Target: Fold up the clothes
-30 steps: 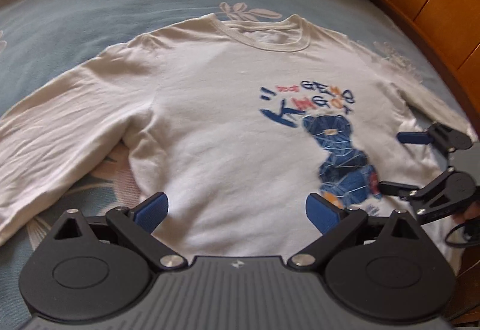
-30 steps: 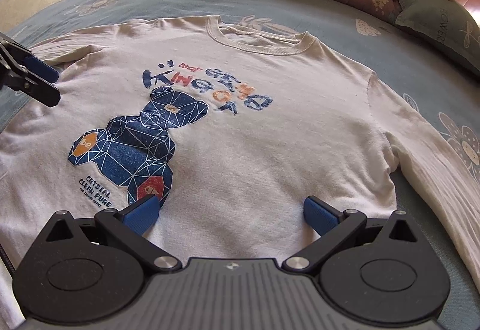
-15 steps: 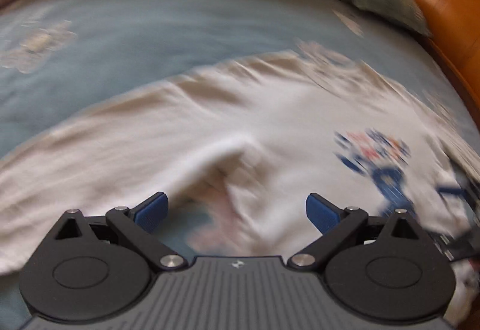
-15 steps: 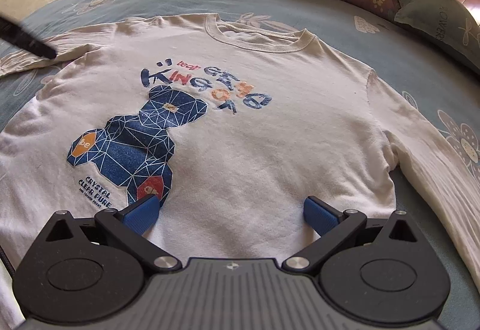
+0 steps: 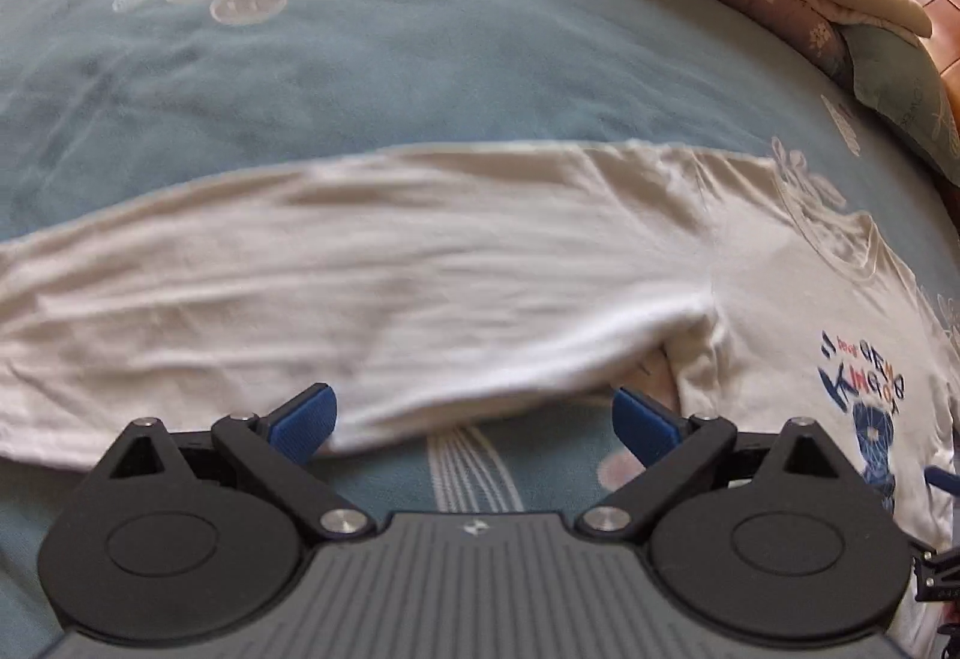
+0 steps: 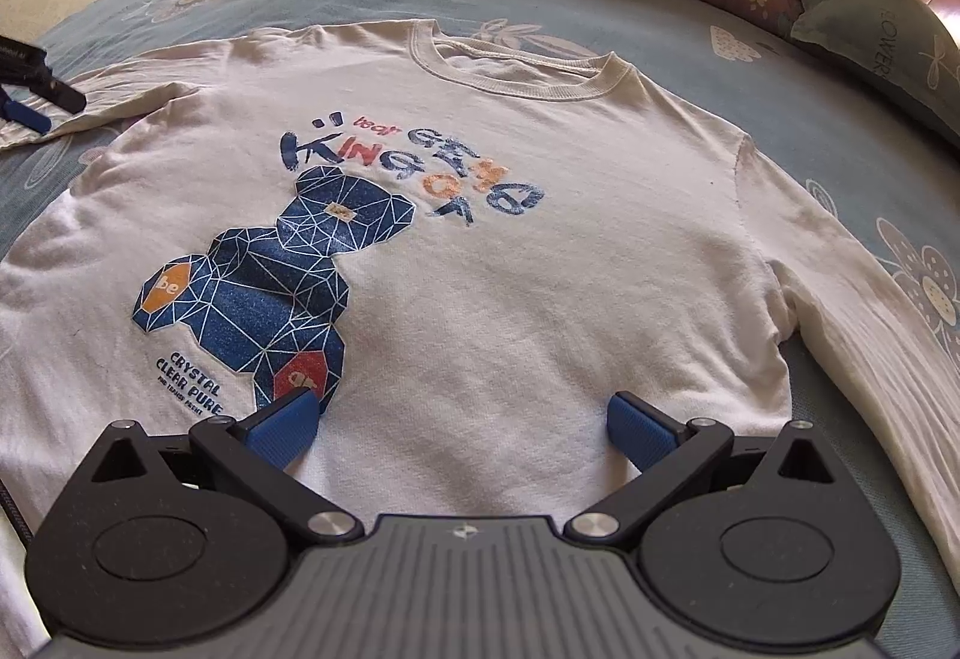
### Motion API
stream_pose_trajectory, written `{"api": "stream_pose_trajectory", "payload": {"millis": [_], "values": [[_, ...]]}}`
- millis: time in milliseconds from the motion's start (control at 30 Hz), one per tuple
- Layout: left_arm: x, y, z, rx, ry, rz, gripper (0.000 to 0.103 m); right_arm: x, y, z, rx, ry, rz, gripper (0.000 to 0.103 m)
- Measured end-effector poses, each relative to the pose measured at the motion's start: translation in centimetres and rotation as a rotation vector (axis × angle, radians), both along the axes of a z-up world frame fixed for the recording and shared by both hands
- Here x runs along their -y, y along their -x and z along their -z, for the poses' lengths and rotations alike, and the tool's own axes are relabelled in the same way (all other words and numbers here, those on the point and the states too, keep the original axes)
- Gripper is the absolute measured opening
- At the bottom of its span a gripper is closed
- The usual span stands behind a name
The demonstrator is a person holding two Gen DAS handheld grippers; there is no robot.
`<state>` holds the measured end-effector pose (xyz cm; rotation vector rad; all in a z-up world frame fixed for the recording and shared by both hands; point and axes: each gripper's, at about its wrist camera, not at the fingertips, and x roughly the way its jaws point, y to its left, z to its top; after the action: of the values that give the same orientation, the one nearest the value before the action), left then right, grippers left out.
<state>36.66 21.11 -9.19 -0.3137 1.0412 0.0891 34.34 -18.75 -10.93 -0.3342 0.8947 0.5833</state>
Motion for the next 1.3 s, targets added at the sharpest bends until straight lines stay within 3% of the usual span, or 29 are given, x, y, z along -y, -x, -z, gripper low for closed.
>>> {"api": "stream_pose_trajectory", "payload": {"millis": [167, 367, 533, 667, 867, 1033, 1167, 1233, 1300], "values": [[-3.1, -1.3, 0.4, 0.008, -0.003, -0.078, 0.098, -0.1, 0.0, 0.0, -0.003, 0.007, 0.002, 0.103], [-4.4, 2.4, 0.5, -0.034, 0.014, -0.101, 0.098, -0.5, -0.3, -0.2, -0.022, 0.027, 0.01, 0.103], [-7.1, 1.4, -1.2, 0.037, -0.022, -0.117, 0.098, -0.7, -0.5, -0.2, -0.039, 0.043, 0.023, 0.103], [-10.2, 1.3, 0.6, -0.008, -0.001, -0.177, 0.098, -1.0, -0.6, -0.2, -0.056, 0.059, 0.039, 0.103], [-11.9, 5.7, 0.9, -0.041, -0.004, -0.185, 0.098, -1.4, -0.9, -0.3, -0.089, 0.082, 0.076, 0.103], [-14.4, 5.0, -0.5, 0.02, -0.014, -0.21, 0.098, -1.7, -1.2, -0.5, -0.118, 0.103, 0.111, 0.103], [-15.9, 4.6, 1.3, -0.037, -0.027, -0.218, 0.099, -2.0, -1.4, -0.6, -0.148, 0.123, 0.152, 0.103], [-15.8, 4.9, 1.2, -0.052, -0.035, -0.194, 0.099, -2.5, -2.1, -1.0, -0.207, 0.155, 0.206, 0.103], [-15.6, 4.7, 0.8, -0.065, -0.047, -0.165, 0.099, -3.5, -2.7, -2.5, -0.2, 0.147, 0.257, 0.103]]}}
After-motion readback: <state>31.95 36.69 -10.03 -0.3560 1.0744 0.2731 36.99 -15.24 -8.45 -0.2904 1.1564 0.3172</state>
